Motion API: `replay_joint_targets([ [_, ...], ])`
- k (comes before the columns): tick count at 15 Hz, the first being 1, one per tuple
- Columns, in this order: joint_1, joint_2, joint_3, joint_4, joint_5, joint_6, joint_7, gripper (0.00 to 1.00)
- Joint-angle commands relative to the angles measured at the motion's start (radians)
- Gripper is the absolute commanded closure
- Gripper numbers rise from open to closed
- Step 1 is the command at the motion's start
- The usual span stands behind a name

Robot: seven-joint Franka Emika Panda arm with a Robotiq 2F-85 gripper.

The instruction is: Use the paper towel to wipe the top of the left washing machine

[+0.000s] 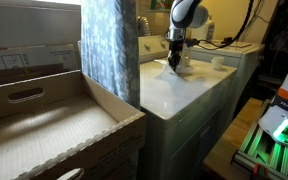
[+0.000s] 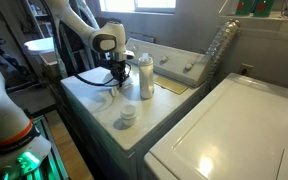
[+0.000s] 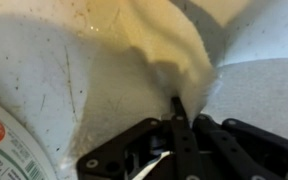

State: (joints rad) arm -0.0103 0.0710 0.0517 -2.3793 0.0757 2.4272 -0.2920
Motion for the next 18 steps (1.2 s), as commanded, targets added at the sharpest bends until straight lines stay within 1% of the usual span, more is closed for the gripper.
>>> replay_joint_targets([
  [1,0.004,-0.014,-0.032,-0.035,-0.19,-0.113,0.081,1.0],
  [4,-0.006,-0.022,-0.059,-0.042,-0.405,-0.157,0.203,1.0],
  [8,0.001,0.019,-0.086,-0.012,-0.682,-0.179,0.467,1.0],
  [9,0.008,0.029,-0.085,-0.007,-0.717,-0.191,0.514,1.0],
  [10,0.013,0.035,-0.077,-0.007,-0.709,-0.208,0.515,1.0],
  [11,0.017,0.033,-0.066,-0.01,-0.668,-0.211,0.482,1.0],
  [12,0.019,0.018,-0.053,-0.022,-0.596,-0.193,0.397,1.0],
  [14,0.023,-0.009,-0.034,-0.032,-0.484,-0.17,0.269,1.0],
  [18,0.024,-0.032,-0.012,-0.021,-0.219,-0.177,0.038,1.0],
])
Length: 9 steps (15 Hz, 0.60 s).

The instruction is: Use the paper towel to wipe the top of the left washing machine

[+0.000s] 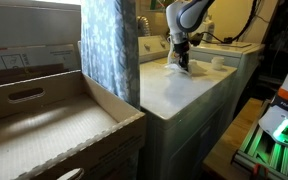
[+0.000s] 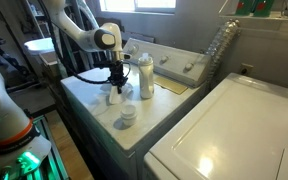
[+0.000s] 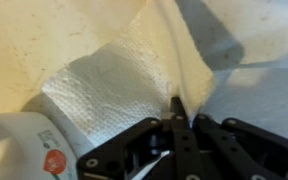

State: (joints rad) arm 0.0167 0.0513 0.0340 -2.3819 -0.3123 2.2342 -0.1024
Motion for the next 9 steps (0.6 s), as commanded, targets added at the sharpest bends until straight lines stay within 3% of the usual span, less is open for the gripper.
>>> replay_joint_targets([
  [1,-0.007,-0.011,0.006,-0.016,0.237,0.017,-0.202,1.0],
  [4,-0.019,0.012,-0.015,-0.01,0.267,0.082,-0.109,1.0],
  [7,-0.024,0.015,-0.045,-0.031,0.119,0.222,0.076,1.0],
  [9,-0.021,0.016,-0.068,-0.032,-0.026,0.252,0.217,1.0],
])
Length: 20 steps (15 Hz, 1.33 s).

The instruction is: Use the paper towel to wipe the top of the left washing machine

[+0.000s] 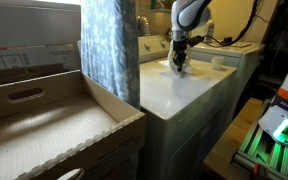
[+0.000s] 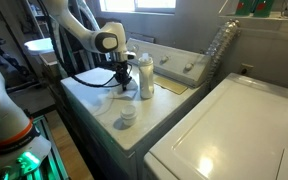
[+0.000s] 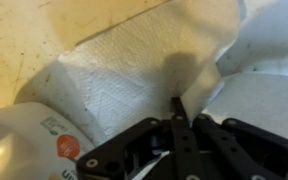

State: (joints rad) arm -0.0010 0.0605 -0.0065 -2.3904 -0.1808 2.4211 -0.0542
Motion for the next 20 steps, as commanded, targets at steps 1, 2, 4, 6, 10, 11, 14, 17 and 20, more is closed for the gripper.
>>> replay_joint_targets([
  [1,0.001,0.005,-0.036,-0.021,-0.236,0.04,0.226,1.0],
  [2,0.004,0.004,-0.039,-0.018,-0.282,0.005,0.264,1.0],
  [4,0.003,0.001,-0.03,-0.024,-0.278,-0.037,0.225,1.0],
  [6,0.003,-0.002,-0.018,-0.031,-0.235,-0.062,0.151,1.0],
  [10,0.005,-0.015,0.004,-0.041,-0.141,-0.101,-0.085,1.0],
  [11,0.006,-0.017,0.01,-0.039,-0.101,-0.111,-0.148,1.0],
  [14,0.01,-0.022,0.026,-0.031,-0.002,-0.152,-0.304,1.0],
  [17,0.013,-0.033,0.039,-0.037,0.11,-0.105,-0.384,1.0],
  [20,0.009,-0.047,0.049,-0.041,0.295,-0.071,-0.497,1.0],
])
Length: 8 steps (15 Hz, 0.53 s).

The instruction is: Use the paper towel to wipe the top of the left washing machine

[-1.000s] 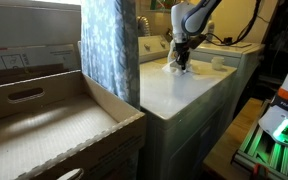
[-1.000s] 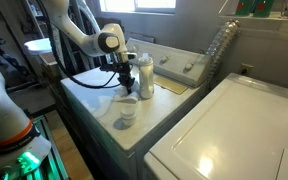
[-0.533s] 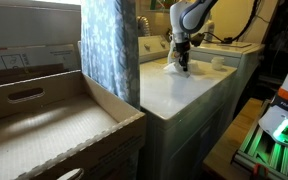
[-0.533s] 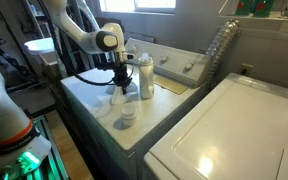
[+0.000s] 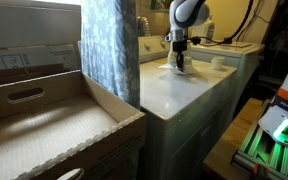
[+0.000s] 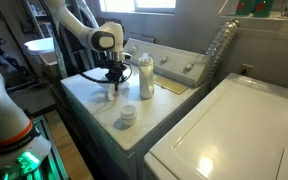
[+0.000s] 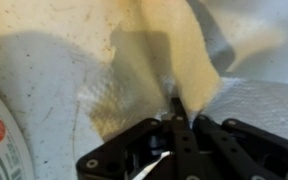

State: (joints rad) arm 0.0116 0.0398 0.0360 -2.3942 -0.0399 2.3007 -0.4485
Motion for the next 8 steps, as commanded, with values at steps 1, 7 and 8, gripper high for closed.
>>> replay_joint_targets([
  [1,-0.003,-0.027,0.009,-0.032,0.191,0.026,-0.139,1.0],
  [7,-0.008,-0.044,-0.006,-0.052,0.075,-0.1,-0.25,1.0],
  [8,-0.01,-0.052,-0.011,-0.056,0.024,-0.126,-0.243,1.0],
])
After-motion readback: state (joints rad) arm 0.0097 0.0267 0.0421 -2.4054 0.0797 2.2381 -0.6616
